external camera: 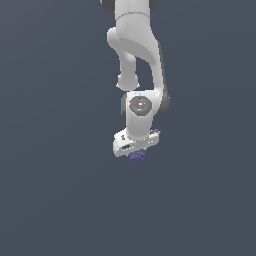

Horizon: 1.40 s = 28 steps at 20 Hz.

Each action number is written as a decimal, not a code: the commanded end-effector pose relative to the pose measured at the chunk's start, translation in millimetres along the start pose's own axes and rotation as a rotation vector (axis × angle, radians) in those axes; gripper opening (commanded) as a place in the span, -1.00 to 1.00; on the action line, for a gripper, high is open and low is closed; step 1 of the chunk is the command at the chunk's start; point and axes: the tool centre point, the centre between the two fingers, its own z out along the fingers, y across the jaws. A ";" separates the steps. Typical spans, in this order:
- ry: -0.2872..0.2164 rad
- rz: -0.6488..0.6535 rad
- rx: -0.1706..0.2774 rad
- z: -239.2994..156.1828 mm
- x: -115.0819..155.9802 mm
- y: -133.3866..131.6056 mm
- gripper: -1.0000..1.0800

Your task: Pick up the object and move it to a goal position.

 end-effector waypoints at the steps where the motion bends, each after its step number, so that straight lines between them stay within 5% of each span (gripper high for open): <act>1: 0.001 0.000 0.000 -13.6 -2.4 -5.6 -1.00; 28: 0.000 -0.001 -0.002 -284.6 -54.4 -117.5 -1.00</act>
